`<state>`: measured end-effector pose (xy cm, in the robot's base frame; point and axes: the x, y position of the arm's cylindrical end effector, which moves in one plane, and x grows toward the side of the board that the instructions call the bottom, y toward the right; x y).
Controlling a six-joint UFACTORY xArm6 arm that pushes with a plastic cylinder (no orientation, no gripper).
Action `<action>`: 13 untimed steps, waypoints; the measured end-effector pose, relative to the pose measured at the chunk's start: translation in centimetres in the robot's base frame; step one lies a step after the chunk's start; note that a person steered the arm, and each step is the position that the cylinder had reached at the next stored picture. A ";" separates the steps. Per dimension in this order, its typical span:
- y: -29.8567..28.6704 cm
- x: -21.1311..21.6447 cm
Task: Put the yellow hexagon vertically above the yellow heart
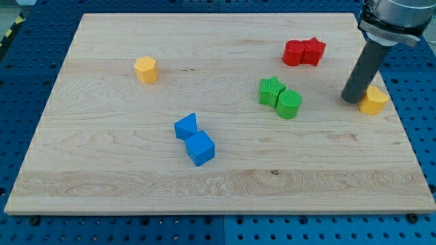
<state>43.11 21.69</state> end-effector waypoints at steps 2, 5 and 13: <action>-9.6 -5.7; -30.5 -12.8; -21.7 -5.6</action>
<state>37.52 -0.05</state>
